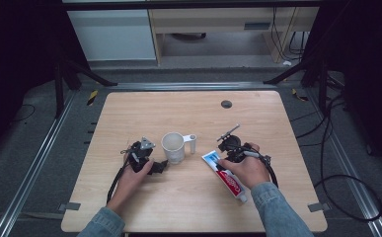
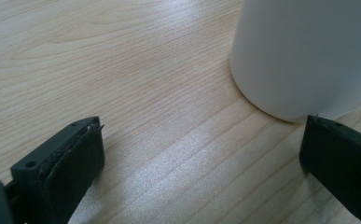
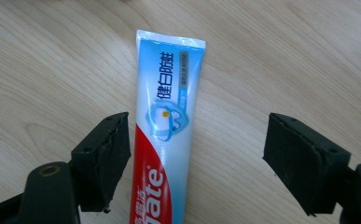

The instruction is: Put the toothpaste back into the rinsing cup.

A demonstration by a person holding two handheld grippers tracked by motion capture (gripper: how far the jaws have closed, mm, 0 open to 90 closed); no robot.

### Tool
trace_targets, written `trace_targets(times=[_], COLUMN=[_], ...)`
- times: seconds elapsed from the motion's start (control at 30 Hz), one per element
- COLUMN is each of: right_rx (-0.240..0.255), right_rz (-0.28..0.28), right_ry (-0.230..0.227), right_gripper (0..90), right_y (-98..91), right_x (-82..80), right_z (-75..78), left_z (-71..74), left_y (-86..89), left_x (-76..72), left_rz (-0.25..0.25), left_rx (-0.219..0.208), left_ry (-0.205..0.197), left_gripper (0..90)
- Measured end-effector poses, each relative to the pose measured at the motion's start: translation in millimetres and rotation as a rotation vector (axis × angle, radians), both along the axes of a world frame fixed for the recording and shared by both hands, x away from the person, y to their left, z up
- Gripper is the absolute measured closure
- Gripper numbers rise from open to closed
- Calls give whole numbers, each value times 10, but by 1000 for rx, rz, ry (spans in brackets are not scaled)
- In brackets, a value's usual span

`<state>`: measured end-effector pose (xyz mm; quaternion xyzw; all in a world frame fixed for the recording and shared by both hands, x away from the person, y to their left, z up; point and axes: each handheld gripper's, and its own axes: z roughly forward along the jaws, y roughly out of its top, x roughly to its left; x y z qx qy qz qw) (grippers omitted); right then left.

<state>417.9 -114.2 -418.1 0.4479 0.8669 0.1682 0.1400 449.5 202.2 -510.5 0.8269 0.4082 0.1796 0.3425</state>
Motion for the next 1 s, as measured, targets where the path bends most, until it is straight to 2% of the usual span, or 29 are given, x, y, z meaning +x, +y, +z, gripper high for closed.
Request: trace_targets(times=[0.13, 0.27, 0.33, 0.37, 0.43, 0.6, 0.7, 0.83, 1.0], right_rx=[-9, -7, -16, -23, -37, -40, -50, -43, -53], right_rz=[12, 13, 14, 10, 17, 10, 25, 10, 7], right_ry=[19, 71, 81, 107, 120, 152, 167, 206, 229], right_gripper=[244, 265, 266, 268, 275, 294, 312, 337, 347], right_y=[48, 113, 125, 150, 163, 205, 220, 238, 267], right_x=[28, 90, 101, 116, 128, 155, 183, 227, 251], right_z=[-82, -222, -251, -306, -339, -389, -433, -474, -491], left_z=[3, 3, 3, 3, 2, 5, 4, 2, 2], left_y=[4, 4, 4, 4, 4, 8, 7, 5, 5], left_x=[4, 5, 5, 5, 6, 9, 9, 9, 11], left_rz=[-5, -5, -5, -5, -5, -9, -8, -6, -7], left_rx=[5, 5, 5, 5, 5, 10, 8, 5, 5], left_ry=[1, 1, 1, 1, 1, 2, 2, 1, 0], left_gripper=[0, 0, 0, 0, 0, 0, 0, 0, 0])
